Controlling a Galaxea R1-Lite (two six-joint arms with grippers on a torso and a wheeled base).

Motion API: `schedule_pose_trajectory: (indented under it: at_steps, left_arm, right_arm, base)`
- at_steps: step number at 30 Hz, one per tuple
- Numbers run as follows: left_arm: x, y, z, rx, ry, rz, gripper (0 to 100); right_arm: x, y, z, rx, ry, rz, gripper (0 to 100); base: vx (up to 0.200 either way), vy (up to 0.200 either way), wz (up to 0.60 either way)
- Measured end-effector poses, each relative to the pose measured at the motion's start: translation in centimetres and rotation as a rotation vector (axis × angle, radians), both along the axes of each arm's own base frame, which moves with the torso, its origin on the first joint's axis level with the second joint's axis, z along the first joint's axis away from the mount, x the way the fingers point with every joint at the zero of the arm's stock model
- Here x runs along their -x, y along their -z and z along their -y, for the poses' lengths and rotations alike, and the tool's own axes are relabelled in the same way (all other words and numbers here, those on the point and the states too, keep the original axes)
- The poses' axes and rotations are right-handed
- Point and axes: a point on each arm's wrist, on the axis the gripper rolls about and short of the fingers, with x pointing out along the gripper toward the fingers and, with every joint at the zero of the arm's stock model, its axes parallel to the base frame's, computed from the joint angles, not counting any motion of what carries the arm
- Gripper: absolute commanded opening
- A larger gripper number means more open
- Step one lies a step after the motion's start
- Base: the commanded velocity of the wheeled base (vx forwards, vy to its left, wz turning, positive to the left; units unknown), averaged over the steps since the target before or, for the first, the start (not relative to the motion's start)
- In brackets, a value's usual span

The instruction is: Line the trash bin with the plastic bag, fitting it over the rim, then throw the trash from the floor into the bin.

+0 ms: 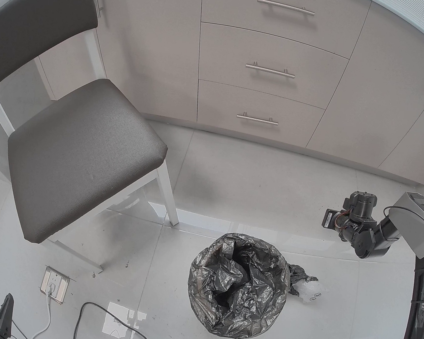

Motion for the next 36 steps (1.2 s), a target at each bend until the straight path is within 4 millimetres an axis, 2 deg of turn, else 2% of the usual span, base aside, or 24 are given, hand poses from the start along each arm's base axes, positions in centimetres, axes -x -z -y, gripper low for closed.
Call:
schedule_pose_trajectory:
  at_steps: [14,24,36]
  left_arm:
    - [0.0,0.0,0.0,0.000,0.000,-0.002,100]
    - [0.0,0.0,0.0,0.000,0.000,-0.002,100]
    - [0.0,0.0,0.0,0.000,0.000,-0.002,100]
  right_arm:
    - [-0.4,1.3,0.3,-0.004,0.003,-0.017,0]
    - [-1.8,2.3,-0.2,-0.003,-0.008,-0.021,0]
    - [-5.0,3.7,-0.8,-0.002,-0.020,-0.056,0]
  base:
    - [0.000,0.000,0.00]
    - [0.000,0.000,0.00]
    - [0.000,0.000,0.00]
